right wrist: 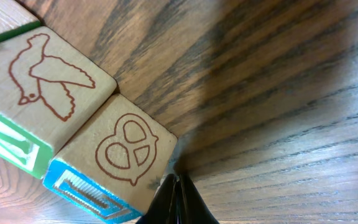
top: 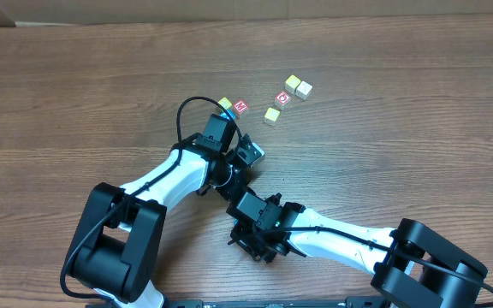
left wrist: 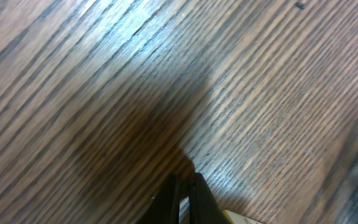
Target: Flip 5 blocks
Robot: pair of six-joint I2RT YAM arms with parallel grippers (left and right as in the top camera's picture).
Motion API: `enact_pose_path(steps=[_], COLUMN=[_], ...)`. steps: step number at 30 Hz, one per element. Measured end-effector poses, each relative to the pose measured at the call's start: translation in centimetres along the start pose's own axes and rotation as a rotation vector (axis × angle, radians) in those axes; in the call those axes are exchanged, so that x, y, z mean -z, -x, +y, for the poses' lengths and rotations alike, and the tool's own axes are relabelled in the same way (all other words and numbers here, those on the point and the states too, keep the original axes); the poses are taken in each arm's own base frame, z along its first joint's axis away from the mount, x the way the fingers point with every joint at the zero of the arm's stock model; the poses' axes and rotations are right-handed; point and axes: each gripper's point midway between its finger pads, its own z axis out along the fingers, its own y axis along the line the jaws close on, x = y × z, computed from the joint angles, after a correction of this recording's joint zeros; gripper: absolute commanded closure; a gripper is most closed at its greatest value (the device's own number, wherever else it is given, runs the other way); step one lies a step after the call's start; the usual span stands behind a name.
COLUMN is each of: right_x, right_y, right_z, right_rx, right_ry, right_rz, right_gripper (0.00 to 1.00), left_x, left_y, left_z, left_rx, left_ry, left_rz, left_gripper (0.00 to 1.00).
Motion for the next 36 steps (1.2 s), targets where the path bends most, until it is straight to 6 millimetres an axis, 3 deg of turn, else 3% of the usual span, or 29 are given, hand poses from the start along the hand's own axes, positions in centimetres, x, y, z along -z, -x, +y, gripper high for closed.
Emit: enact_pose_path(steps=[15, 36], right_x=[0.0, 0.0], right_y=[0.0, 0.0], right_z=[-0.1, -0.1], right_rx=[0.000, 0.004], right_ry=[-0.003, -0.004], right_rz=[0.000, -0.001], right_gripper=[0.96, 0.96], left_x=[0.7, 0.9], left_y=[-1.5, -1.7], left_z=[1.9, 1.7], left_rx=[0.102, 0.057], left_ry=[0.041, 0.006], left_rz=[0.045, 0.045], left_gripper=[0.96, 0.96])
